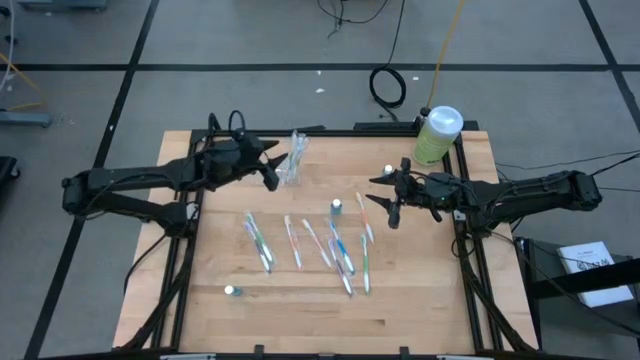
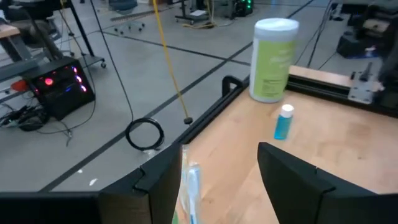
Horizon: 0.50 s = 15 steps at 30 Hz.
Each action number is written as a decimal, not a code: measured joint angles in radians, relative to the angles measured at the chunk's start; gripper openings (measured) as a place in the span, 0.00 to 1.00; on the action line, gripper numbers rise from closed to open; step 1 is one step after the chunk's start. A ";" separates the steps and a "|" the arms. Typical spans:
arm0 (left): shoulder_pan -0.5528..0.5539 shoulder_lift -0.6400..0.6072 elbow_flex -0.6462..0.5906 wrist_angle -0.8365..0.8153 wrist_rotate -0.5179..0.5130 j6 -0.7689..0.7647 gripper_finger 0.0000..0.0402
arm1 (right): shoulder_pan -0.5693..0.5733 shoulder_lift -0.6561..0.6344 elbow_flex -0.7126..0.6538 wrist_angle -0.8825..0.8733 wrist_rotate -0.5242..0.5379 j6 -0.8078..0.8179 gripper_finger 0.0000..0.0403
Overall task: Pick & Place toothbrushing station
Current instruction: Put the purple toothbrush into the transparent organizer
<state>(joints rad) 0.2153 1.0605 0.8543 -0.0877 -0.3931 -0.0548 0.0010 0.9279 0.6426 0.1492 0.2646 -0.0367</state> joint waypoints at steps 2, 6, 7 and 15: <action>-0.009 -0.026 0.000 -0.024 0.000 -0.012 0.54 | 0.000 0.000 0.000 -0.012 0.000 -0.001 0.49; -0.032 -0.060 -0.001 -0.038 0.001 -0.029 0.54 | 0.000 -0.001 -0.025 0.001 -0.003 -0.002 0.49; -0.040 -0.066 -0.007 -0.029 0.001 -0.032 0.54 | 0.000 0.000 -0.033 0.000 -0.003 -0.004 0.49; -0.089 -0.135 -0.210 0.232 0.001 -0.038 0.54 | -0.015 -0.019 -0.052 -0.025 -0.003 -0.010 0.49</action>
<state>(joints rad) 0.1265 0.9251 0.6445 0.1442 -0.3923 -0.0933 -0.0139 0.9088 0.5903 0.1247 0.2619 -0.0463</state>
